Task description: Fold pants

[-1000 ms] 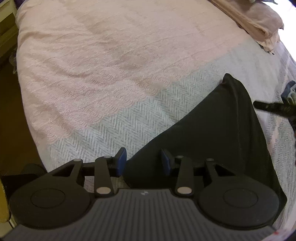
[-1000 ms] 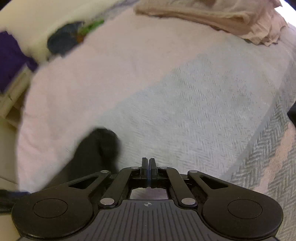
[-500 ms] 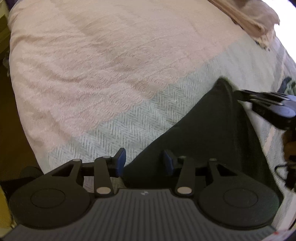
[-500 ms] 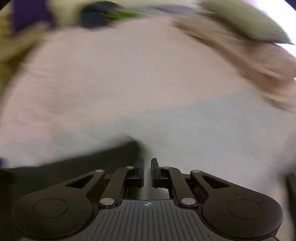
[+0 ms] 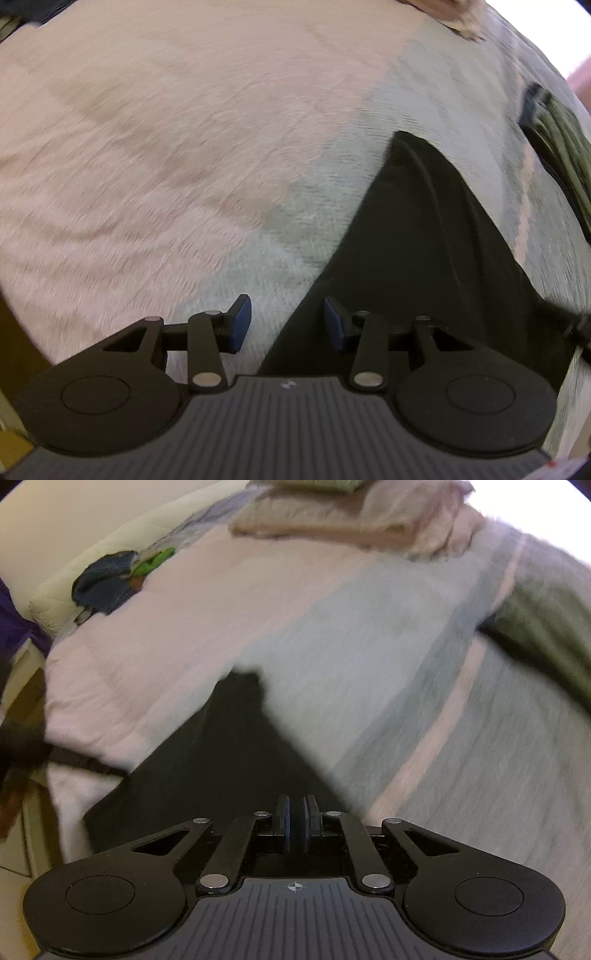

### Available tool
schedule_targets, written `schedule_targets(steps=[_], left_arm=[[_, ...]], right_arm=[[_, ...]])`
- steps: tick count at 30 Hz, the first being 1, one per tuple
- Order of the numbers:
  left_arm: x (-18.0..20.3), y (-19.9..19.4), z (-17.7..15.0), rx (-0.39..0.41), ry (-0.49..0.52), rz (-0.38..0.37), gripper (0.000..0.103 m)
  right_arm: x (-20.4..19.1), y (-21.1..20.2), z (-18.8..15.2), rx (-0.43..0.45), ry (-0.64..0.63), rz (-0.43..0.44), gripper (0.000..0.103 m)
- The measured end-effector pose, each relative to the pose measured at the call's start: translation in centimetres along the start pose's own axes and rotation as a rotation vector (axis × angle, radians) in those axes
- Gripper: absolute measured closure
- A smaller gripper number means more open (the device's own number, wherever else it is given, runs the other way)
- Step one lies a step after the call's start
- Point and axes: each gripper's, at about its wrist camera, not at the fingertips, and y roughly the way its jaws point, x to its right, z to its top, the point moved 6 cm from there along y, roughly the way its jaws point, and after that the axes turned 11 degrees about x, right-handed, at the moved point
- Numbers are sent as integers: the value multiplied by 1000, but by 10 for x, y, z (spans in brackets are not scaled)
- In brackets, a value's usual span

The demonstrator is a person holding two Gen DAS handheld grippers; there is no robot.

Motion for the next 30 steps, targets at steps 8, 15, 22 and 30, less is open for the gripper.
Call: schedule_targets(steps=[8, 15, 22, 30], left_arm=[[-18, -10, 19, 23, 254, -192, 69], [-10, -26, 17, -8, 429, -370, 65], [8, -15, 15, -55, 460, -502, 44], [20, 31, 19, -128, 403, -579, 35]], right_arm=[[18, -59, -33, 117, 278, -465, 101], [-17, -97, -99, 161, 645, -596, 78], [16, -132, -116, 296, 894, -465, 40], [46, -102, -126, 326, 950, -308, 33]])
